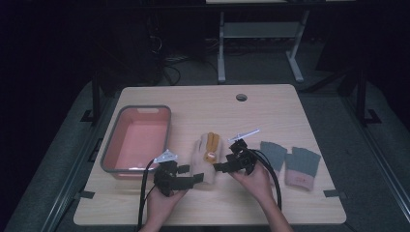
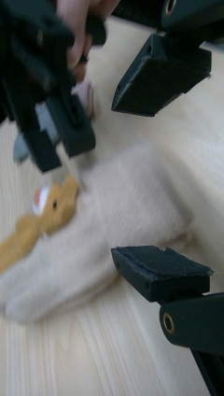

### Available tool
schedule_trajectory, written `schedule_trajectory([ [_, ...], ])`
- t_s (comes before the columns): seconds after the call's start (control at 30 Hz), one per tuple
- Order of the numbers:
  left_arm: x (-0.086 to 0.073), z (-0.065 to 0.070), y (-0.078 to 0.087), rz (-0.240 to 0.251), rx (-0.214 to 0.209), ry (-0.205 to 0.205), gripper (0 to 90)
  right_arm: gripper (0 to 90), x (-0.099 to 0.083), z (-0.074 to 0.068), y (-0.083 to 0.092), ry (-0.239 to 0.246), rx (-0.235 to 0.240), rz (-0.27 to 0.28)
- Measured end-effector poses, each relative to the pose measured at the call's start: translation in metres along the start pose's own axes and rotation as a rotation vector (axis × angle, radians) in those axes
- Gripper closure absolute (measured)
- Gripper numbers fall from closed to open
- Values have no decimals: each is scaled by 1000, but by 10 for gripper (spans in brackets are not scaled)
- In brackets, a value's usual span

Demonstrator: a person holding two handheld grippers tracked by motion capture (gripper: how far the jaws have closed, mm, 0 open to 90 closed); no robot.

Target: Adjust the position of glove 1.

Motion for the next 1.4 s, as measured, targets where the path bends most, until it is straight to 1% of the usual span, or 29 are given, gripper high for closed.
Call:
schedule_trajectory([
  [0.03, 2, -3, -4, -8, 27, 1, 272, 282, -2, 2, -4, -32, 19, 7],
  [0.07, 2, -3, -4, -8, 27, 1, 272, 282, -2, 2, -4, -32, 19, 7],
  [0.1, 3, -7, -9, -17, 42, 8, 272, 297, -4, 3, -8, -67, 42, 23],
  [0.13, 3, -8, -11, -18, 55, 6, 277, 305, -4, 3, -10, -80, 49, 28],
  [0.2, 3, -9, -13, -23, 61, 10, 291, 309, -4, 1, -14, -94, 34, 31],
  [0.23, 2, -11, -17, -37, 74, 15, 299, 316, -4, 1, -15, -103, 40, 43],
  [0.27, 1, -11, -18, -38, 81, 16, 301, 323, -3, 1, -16, -111, 42, 53],
  [0.33, 1, -12, -19, -46, 85, 20, 313, 327, -2, 1, -17, -120, 42, 59],
  [0.37, 0, -13, -21, -54, 91, 30, 317, 342, -1, 1, -20, -129, 47, 62],
  [0.4, 0, -13, -21, -54, 91, 30, 318, 351, -1, 1, -22, -130, 44, 58],
  [0.5, -1, -14, -25, -84, 97, 32, 318, 377, -2, 3, -27, -146, 32, 45],
  [0.53, -1, -15, -26, -95, 98, 38, 314, 388, -2, 4, -28, -157, 34, 46],
  [0.6, -1, -15, -26, -98, 99, 34, 318, 396, -3, 5, -30, -161, 32, 44],
  [0.67, 0, -14, -27, -102, 99, 40, 322, 415, -3, 5, -32, -166, 27, 43],
  [0.7, 0, -14, -27, -103, 97, 38, 325, 421, -3, 5, -33, -168, 28, 44],
  [0.77, -1, -13, -28, -118, 84, 9, 350, 434, -2, 4, -33, -166, 21, 36],
  [0.8, -1, -13, -28, -118, 84, 9, 356, 444, -2, 4, -34, -154, 17, 36],
  [0.83, -2, -11, -28, -126, 100, -19, 356, 458, -1, 3, -34, -152, 13, 34],
  [0.87, -1, -11, -28, -138, 105, -28, 361, 472, -1, 2, -35, -153, 17, 31],
  [0.9, -1, -11, -28, -138, 105, -28, 369, 472, -1, 2, -35, -153, 17, 31],
  [0.93, -1, -11, -28, -142, 100, -24, 369, 496, 0, 2, -36, -153, 21, 31],
  [0.97, 0, -12, -28, -144, 95, -18, 375, 512, 0, 2, -36, -155, 26, 31],
  [1.0, 0, -12, -28, -146, 82, -3, 390, 527, 0, 1, -37, -161, 31, 32],
  [1.03, 1, -13, -28, -155, 79, -6, 416, 547, 0, 1, -38, -160, 34, 34],
  [1.07, 1, -13, -29, -153, 66, 13, 434, 564, 0, 1, -38, -156, 35, 35],
  [1.17, 4, -16, -30, -174, 46, 25, 509, 620, 0, 1, -40, -159, 46, 38],
  [1.2, 5, -17, -30, -185, 43, 29, 526, 635, 0, 1, -40, -165, 54, 35],
  [1.3, 6, -18, -31, -194, 31, 42, 580, 694, -1, 3, -42, -178, 70, 45],
  [1.4, 7, -19, -31, -194, 16, 46, 624, 729, -1, 4, -43, -198, 87, 49],
])
Point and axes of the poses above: each handheld gripper's, and its own axes: y roughly backward along the jaws, x roughly out of its top, z roughly to its right, the point moved 2 cm from there along -y, roughly forward along the jaws, and after that the axes turned 14 degrees about y, right-handed, at the moved point
